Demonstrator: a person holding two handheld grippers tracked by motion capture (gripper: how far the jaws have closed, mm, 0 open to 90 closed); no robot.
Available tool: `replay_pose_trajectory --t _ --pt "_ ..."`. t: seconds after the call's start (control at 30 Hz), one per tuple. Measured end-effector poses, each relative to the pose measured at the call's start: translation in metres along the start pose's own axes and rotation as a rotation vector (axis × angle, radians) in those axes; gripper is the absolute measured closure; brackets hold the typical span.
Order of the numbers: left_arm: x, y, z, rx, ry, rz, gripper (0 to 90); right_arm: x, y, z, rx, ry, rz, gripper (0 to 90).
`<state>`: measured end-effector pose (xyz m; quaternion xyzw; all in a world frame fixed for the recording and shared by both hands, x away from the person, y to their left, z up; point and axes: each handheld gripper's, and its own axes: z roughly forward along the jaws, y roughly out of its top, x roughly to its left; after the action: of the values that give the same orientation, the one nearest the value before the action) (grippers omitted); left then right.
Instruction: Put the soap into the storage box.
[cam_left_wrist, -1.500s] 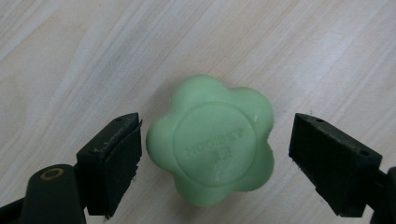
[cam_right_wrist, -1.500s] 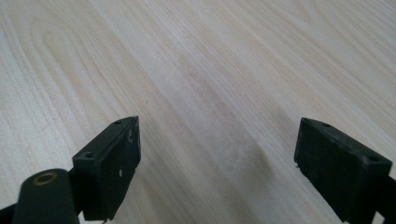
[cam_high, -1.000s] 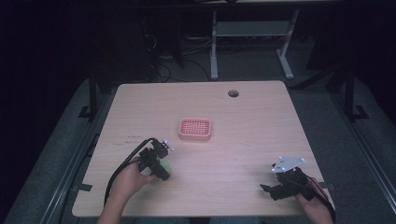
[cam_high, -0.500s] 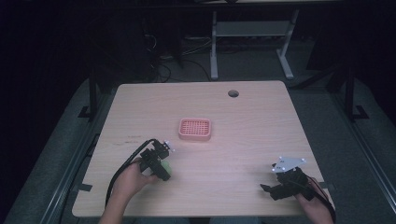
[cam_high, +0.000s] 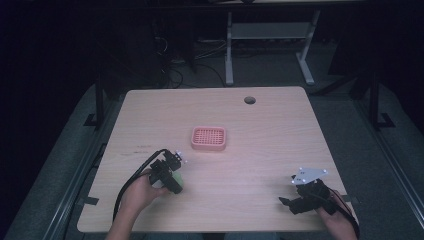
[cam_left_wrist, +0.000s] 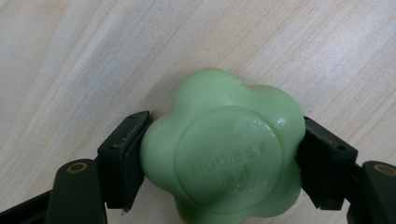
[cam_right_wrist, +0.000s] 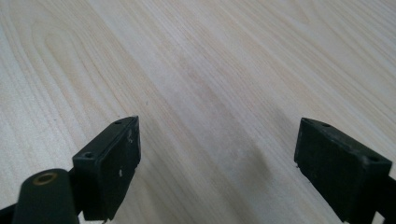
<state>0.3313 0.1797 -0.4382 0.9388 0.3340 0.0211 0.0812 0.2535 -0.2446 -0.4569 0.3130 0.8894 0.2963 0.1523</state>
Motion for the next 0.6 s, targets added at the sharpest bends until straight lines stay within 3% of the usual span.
replay_pose_trajectory --t 0.1,0.47,0.6 --pt "0.000 0.000 0.000 -0.002 0.021 -0.003 26.3 0.000 0.000 0.000 0.002 0.000 -0.001 14.0" --pt "0.003 0.005 -0.010 -0.035 0.006 -0.006 26.4 -0.001 0.000 -0.001 0.003 0.000 0.000 14.0" --pt "0.007 0.006 -0.011 -0.053 -0.017 -0.029 26.4 -0.001 0.000 -0.001 0.000 -0.002 0.003 14.0"
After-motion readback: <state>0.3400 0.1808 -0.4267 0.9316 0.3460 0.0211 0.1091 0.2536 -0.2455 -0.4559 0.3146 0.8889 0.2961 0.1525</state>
